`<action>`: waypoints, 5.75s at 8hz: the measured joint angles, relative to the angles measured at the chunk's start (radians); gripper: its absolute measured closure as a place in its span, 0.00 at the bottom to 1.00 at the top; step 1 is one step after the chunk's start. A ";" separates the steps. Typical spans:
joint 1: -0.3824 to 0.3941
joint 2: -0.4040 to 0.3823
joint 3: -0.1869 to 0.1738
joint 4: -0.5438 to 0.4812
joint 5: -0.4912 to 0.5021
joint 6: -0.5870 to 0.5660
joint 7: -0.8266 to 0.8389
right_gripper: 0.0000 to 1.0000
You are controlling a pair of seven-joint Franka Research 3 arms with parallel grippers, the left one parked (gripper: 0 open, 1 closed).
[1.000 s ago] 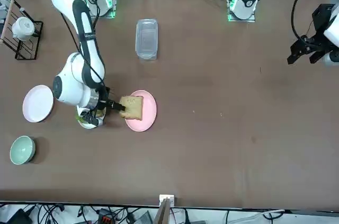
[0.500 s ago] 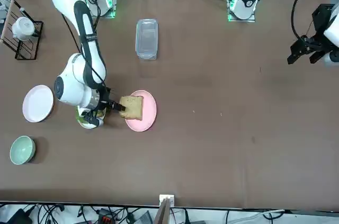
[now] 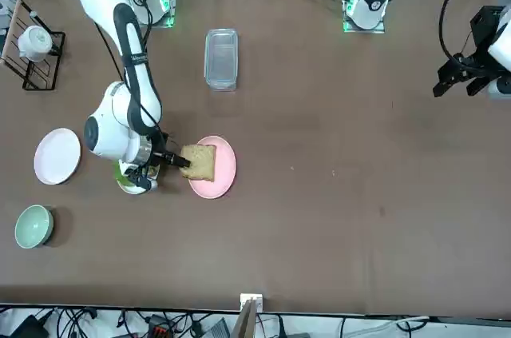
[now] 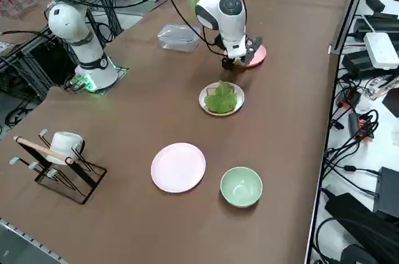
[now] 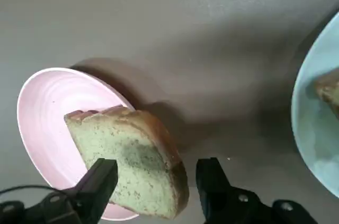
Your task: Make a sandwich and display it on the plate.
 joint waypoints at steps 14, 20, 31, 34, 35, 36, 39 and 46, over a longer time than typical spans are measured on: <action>0.017 0.015 0.000 0.000 0.001 0.007 0.000 0.52; 0.025 -0.037 -0.014 0.014 0.001 -0.029 -0.002 0.91; -0.165 -0.209 -0.218 0.122 -0.100 -0.476 -0.349 0.94; -0.285 -0.113 -0.217 0.175 -0.089 -0.544 -0.582 0.94; -0.301 -0.074 -0.215 0.184 -0.064 -0.552 -0.647 0.94; -0.314 -0.037 -0.214 0.189 -0.036 -0.558 -0.704 0.94; -0.351 0.022 -0.214 0.203 -0.004 -0.569 -0.784 0.94; -0.388 0.078 -0.186 0.244 -0.003 -0.609 -0.893 0.94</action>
